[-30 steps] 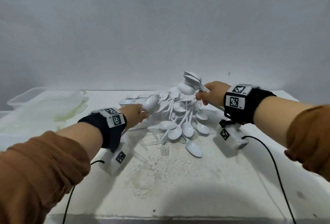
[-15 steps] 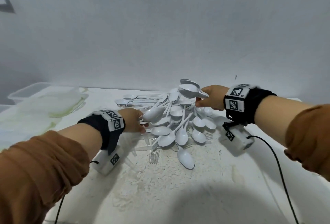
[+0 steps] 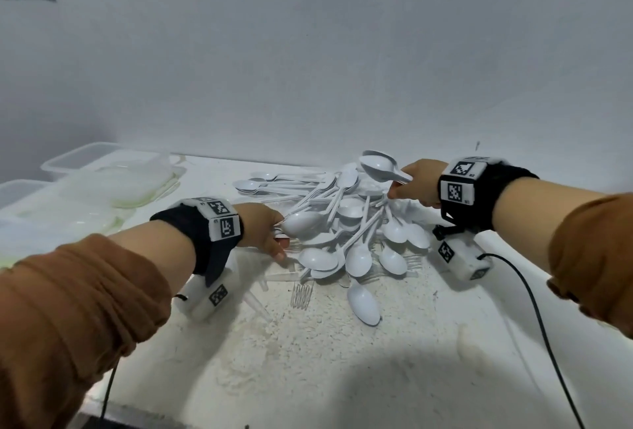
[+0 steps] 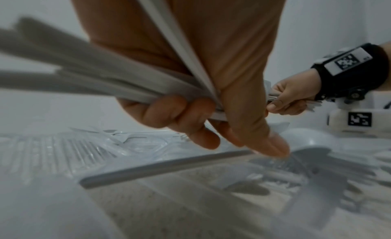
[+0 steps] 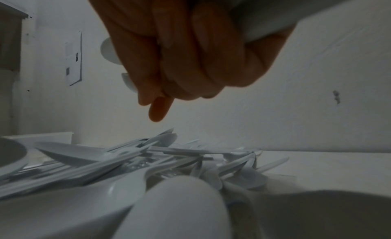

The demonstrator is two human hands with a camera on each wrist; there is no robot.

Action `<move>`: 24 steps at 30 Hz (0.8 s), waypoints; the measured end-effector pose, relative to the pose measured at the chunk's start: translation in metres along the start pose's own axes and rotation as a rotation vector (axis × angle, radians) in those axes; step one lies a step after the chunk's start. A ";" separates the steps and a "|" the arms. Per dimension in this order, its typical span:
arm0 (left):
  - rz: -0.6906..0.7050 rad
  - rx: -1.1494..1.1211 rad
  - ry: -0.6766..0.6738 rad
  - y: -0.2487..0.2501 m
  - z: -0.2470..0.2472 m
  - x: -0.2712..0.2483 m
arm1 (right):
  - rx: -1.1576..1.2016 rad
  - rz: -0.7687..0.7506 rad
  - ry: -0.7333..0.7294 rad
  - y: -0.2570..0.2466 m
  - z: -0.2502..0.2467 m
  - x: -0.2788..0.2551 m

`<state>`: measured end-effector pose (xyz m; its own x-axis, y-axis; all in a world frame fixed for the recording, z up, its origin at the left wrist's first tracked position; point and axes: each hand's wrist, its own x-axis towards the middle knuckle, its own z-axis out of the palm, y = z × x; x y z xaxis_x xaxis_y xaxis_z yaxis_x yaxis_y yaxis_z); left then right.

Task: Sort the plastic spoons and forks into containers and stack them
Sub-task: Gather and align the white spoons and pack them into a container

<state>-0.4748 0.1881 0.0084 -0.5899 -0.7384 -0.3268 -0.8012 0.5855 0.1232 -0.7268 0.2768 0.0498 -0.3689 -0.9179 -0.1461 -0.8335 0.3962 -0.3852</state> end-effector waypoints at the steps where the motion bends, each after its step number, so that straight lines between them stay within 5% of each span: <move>1: -0.007 0.008 -0.009 0.000 0.001 0.000 | -0.005 0.000 -0.006 -0.001 0.002 0.002; 14: -0.005 0.064 0.067 -0.009 -0.013 -0.003 | 0.007 0.037 0.005 -0.005 -0.018 0.004; 24: -0.053 -0.237 0.254 0.003 -0.041 -0.004 | -0.149 0.052 -0.039 0.006 -0.014 0.030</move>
<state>-0.4793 0.1788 0.0485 -0.5290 -0.8429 -0.0986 -0.8149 0.4722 0.3361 -0.7488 0.2521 0.0556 -0.3996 -0.8949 -0.1986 -0.8664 0.4395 -0.2373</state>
